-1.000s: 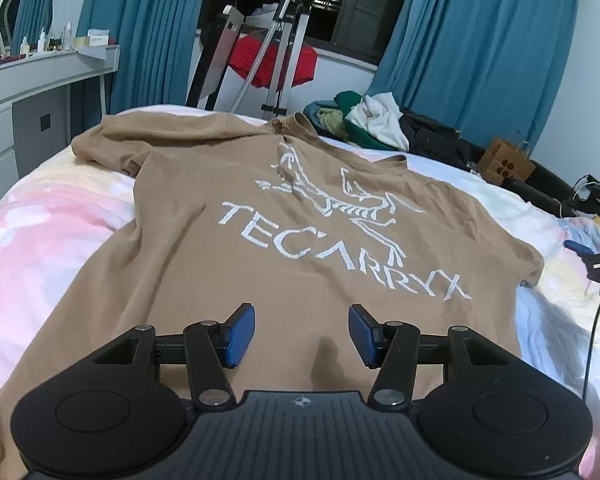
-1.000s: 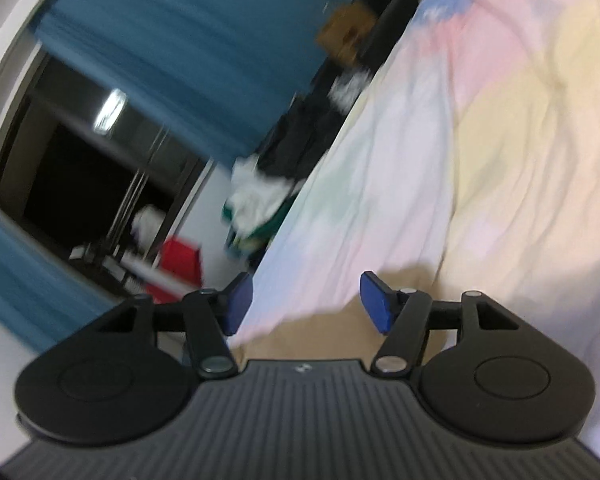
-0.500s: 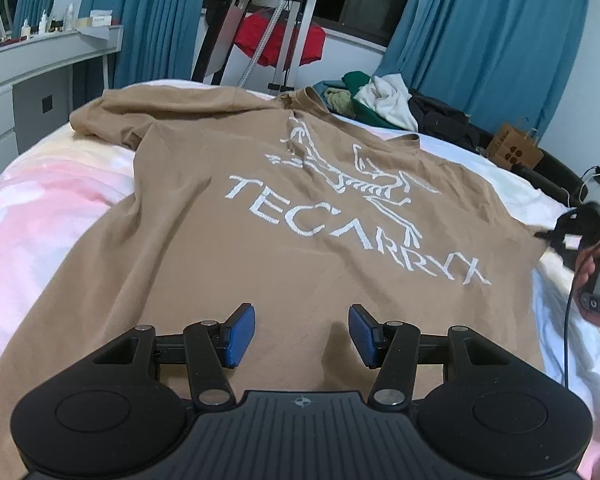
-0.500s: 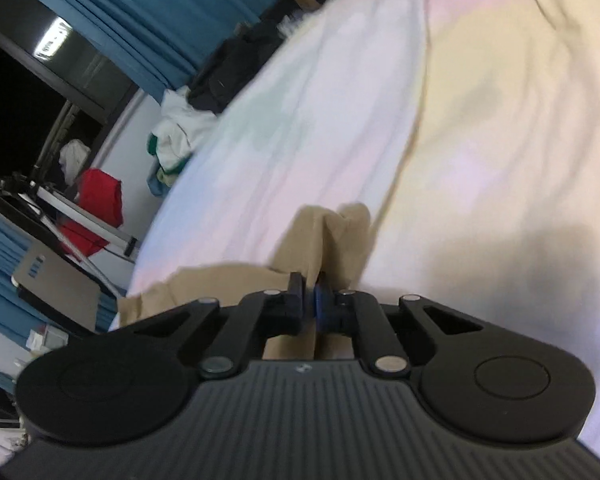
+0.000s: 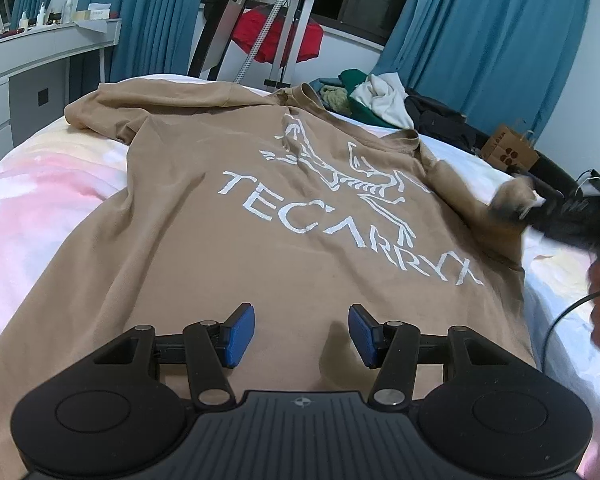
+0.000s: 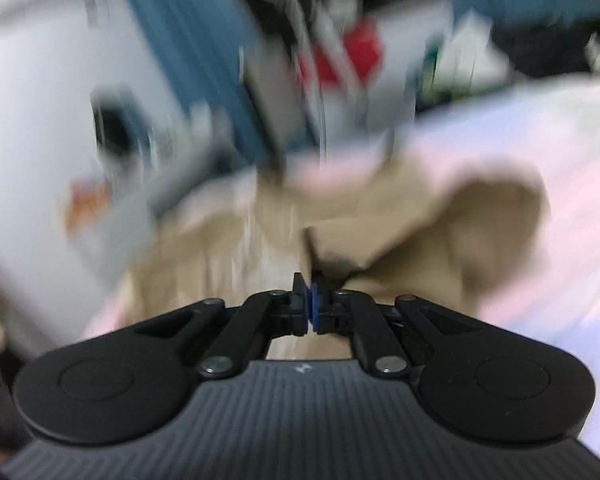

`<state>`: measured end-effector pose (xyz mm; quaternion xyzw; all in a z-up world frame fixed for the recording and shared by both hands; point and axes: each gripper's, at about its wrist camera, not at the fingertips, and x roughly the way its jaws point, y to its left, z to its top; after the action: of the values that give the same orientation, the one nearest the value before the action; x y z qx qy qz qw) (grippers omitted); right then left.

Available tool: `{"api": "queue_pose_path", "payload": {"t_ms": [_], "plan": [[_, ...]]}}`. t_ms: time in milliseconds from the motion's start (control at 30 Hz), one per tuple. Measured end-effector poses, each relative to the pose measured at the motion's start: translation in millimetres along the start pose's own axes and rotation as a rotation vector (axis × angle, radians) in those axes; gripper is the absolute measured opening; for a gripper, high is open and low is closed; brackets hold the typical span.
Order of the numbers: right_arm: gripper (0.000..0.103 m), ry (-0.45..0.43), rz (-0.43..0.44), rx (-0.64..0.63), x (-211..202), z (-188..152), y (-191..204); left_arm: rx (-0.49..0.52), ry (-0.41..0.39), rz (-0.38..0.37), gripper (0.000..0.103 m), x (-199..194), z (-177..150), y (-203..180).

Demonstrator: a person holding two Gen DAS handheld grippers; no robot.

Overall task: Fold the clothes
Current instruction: 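Pull the sleeve outward with the right gripper to spread the T-shirt, then grasp the T-shirt side edge with the right gripper and lift it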

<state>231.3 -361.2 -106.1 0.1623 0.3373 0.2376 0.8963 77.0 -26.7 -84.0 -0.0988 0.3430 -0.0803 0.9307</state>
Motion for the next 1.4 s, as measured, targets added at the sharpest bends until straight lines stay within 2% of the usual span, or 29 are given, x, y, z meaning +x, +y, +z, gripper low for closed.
{"api": "queue_pose_path", "payload": {"t_ms": [67,100,167,267,333,400,467,500,567,667,700,733,767,800,833,900,1000,1067,1100,1300,1400], "plan": [[0.007,0.111,-0.04,0.049,15.8,-4.8,2.8,-0.006,0.001,-0.002,0.054,-1.6,-0.1,0.2],[0.007,0.137,-0.062,0.1,18.8,-6.0,0.1,-0.01,0.002,-0.003,0.054,-2.2,0.0,0.3],[0.009,0.129,-0.054,0.2,13.2,-4.5,-8.0,-0.018,0.006,-0.007,0.054,-3.6,-0.4,1.2],[0.018,0.018,0.026,0.278,-14.4,0.1,-14.9,-0.031,0.018,-0.014,0.054,-4.0,-0.6,3.2],[0.048,-0.108,0.071,0.332,-38.5,3.6,-22.8,-0.038,0.022,-0.016,0.054,-3.4,-0.5,3.8],[0.066,-0.235,0.083,0.404,-58.1,4.2,-36.7,-0.044,0.023,-0.017,0.054,-2.8,0.1,4.0],[0.069,-0.326,-0.004,0.455,-65.1,2.8,-46.4,-0.047,0.024,-0.017,0.054,-2.3,0.3,3.8],[0.069,-0.341,-0.066,0.464,-64.7,3.6,-49.6,-0.045,0.024,-0.015,0.054,-2.0,0.3,3.4],[0.069,-0.31,-0.183,0.435,-52.6,7.9,-50.8,-0.04,0.024,-0.013,0.054,-1.3,0.1,2.7],[0.069,-0.28,-0.258,0.329,-26.2,12.7,-46.6,-0.03,0.027,-0.009,0.054,-0.6,-1.1,2.3],[0.067,-0.253,-0.302,0.283,-13.5,15.0,-42.8,-0.028,0.027,-0.008,0.054,-0.8,-1.3,2.4],[0.061,-0.228,-0.35,0.258,-3.2,16.0,-42.2,-0.027,0.027,-0.008,0.054,-1.0,-1.6,2.5],[0.052,-0.206,-0.396,0.245,5.6,16.2,-43.9,-0.025,0.026,-0.008,0.054,-1.0,-1.7,2.5],[0.02,-0.183,-0.441,0.231,14.4,16.5,-45.5,-0.025,0.026,-0.008,0.054,-1.0,-1.8,2.7],[0.007,-0.199,-0.459,0.25,15.7,18.0,-50.4,-0.026,0.027,-0.008,0.054,-0.8,-1.8,2.9],[0.005,-0.273,-0.462,0.324,9.5,22.6,-63.9,-0.026,0.027,-0.008,0.054,-0.4,-1.8,3.4],[0.005,-0.427,-0.498,0.323,-13.3,30.0,-79.3,-0.019,0.026,-0.01,0.054,1.0,-1.6,2.8],[0.005,-0.559,-0.472,0.352,-35.4,28.9,-96.8,-0.015,0.025,-0.012,0.054,1.6,-1.5,2.7],[0.006,-0.597,-0.474,0.379,-41.7,28.0,-108.4,-0.013,0.024,-0.013,0.054,2.0,-1.4,2.7],[0.009,-0.595,-0.592,0.727,-53.3,-9.9,-187.1,-0.008,0.022,-0.01,0.054,3.8,-0.8,3.6],[0.009,-0.558,-0.59,0.789,-62.4,-17.4,-196.0,-0.003,0.019,-0.009,0.054,3.4,-0.7,3.7]]}}
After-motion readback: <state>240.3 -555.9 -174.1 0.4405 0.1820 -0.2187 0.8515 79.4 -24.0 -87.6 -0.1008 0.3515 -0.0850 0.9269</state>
